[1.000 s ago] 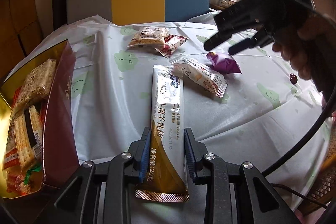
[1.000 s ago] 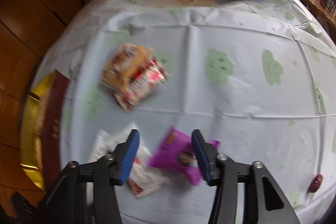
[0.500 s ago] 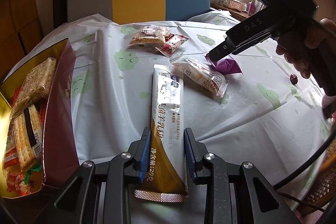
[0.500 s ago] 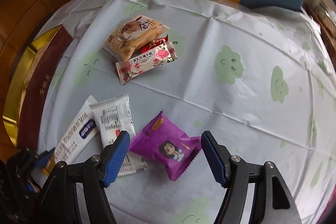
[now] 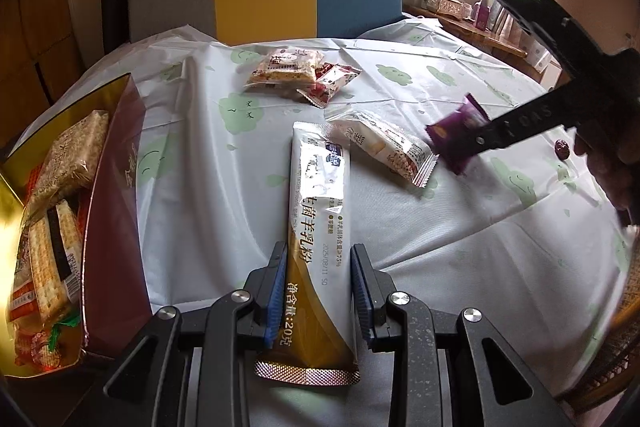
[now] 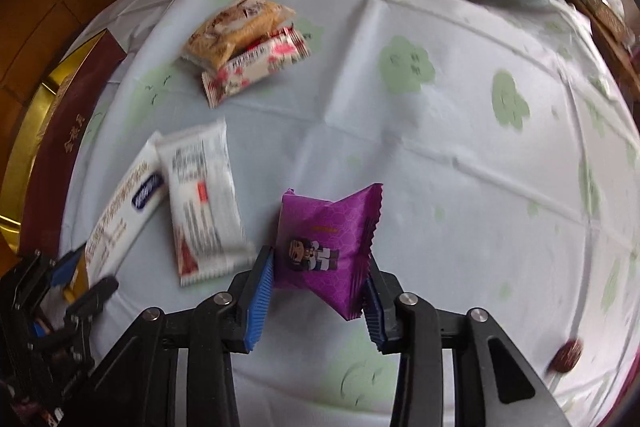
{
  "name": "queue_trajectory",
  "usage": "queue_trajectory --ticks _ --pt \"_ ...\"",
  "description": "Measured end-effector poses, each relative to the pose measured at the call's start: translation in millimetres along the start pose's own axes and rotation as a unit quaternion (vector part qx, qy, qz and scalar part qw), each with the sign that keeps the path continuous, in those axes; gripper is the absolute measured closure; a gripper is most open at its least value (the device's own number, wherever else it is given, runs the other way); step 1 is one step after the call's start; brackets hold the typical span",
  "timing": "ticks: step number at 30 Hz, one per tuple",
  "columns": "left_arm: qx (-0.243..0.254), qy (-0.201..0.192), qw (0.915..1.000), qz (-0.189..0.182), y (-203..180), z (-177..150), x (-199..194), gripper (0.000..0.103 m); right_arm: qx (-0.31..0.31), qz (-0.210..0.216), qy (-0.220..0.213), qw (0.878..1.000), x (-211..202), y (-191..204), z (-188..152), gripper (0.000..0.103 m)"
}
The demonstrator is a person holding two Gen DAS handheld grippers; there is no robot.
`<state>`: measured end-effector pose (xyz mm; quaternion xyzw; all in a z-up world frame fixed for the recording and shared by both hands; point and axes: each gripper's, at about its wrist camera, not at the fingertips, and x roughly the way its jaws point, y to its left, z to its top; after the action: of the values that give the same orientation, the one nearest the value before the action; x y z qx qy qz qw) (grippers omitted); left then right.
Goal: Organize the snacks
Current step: 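Lower the milk stick pack into the gold tin and open the left gripper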
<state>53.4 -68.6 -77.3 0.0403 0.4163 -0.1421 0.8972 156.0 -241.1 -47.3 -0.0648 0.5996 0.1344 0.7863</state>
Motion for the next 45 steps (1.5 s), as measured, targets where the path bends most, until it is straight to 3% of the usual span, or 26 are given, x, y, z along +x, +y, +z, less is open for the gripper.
queue_trajectory --ticks 9,11,13,16,18,20,28,33,36,45 --pt "-0.021 0.031 0.9993 -0.009 6 10 -2 0.077 0.079 0.053 0.002 0.995 1 -31 -3 0.054" --pt "-0.031 0.036 0.9988 -0.014 8 9 -6 0.078 0.087 0.051 0.0 0.995 1 -37 0 0.041" --pt "-0.032 0.036 0.9987 -0.013 8 7 -10 0.078 0.094 0.047 -0.003 0.994 -1 -42 1 0.035" --pt "-0.029 0.031 0.999 -0.012 6 3 -19 0.079 0.105 0.038 -0.005 0.994 2 -48 9 0.036" --pt "-0.033 0.024 0.9991 -0.016 7 3 -26 0.079 0.095 0.014 -0.006 0.995 2 -51 9 0.051" --pt "-0.036 0.013 0.9991 -0.018 9 5 -34 0.079 0.082 0.002 -0.008 0.997 2 -49 10 0.056" --pt "-0.062 -0.017 0.9977 -0.02 27 19 -62 0.079 0.037 -0.033 -0.014 0.999 5 -34 10 0.059" --pt "-0.104 -0.038 0.9938 0.009 64 28 -87 0.079 0.036 -0.04 -0.014 0.998 9 -30 10 0.059" --pt "-0.137 -0.046 0.9883 0.048 99 31 -98 0.078 0.031 -0.044 -0.015 0.998 11 -28 11 0.059" --pt "-0.209 -0.026 0.9594 0.188 205 6 -109 0.074 0.027 -0.048 -0.016 0.998 8 -25 9 0.059"
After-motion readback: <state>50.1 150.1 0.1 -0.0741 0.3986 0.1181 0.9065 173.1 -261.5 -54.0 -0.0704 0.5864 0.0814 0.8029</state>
